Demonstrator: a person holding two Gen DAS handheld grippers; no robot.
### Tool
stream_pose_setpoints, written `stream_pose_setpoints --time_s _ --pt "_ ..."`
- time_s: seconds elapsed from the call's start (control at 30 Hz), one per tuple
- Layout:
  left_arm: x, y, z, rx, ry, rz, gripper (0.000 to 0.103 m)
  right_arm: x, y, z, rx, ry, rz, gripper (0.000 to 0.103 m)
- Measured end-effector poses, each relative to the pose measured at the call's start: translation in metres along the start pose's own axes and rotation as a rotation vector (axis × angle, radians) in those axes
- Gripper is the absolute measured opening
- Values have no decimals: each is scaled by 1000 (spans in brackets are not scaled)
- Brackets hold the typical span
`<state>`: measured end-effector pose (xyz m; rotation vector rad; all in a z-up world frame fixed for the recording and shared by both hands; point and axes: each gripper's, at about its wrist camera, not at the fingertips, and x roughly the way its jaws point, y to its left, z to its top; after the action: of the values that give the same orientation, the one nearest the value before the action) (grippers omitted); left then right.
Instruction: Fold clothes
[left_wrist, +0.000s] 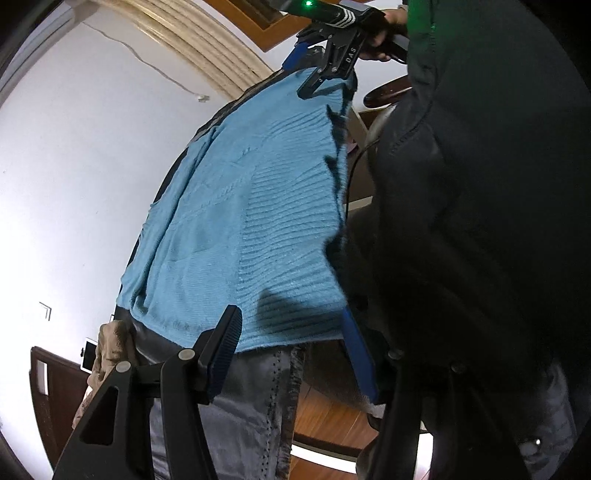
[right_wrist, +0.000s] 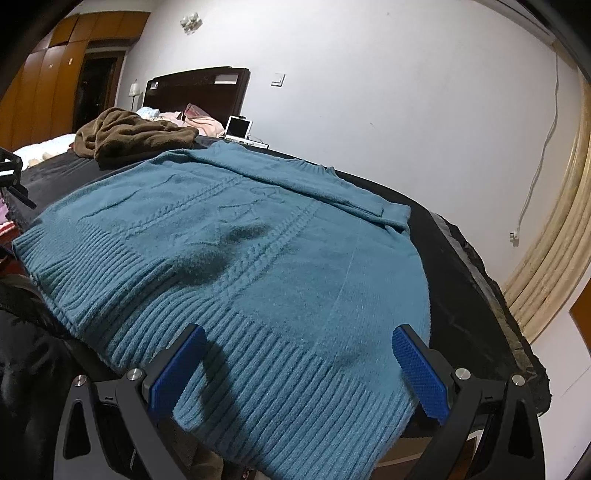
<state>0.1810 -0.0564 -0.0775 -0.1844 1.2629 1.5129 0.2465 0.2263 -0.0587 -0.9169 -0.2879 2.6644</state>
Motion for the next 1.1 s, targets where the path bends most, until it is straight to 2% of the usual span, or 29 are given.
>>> stream_pose_setpoints --time_s 0.33,0.77,0.87,1.1 --pt "11 -10 -9 26 30 -1 60 1 2 0 -2 -3 12 102" --pt "25 -1 -5 -41 34 24 60 2 3 1 -3 -4 5 102" --pt "26 3 -4 -74 35 17 60 3 -2 2 22 -5 -17 102" --pt "29 14 0 -151 35 0 61 12 -30 15 182 -44 -15 102"
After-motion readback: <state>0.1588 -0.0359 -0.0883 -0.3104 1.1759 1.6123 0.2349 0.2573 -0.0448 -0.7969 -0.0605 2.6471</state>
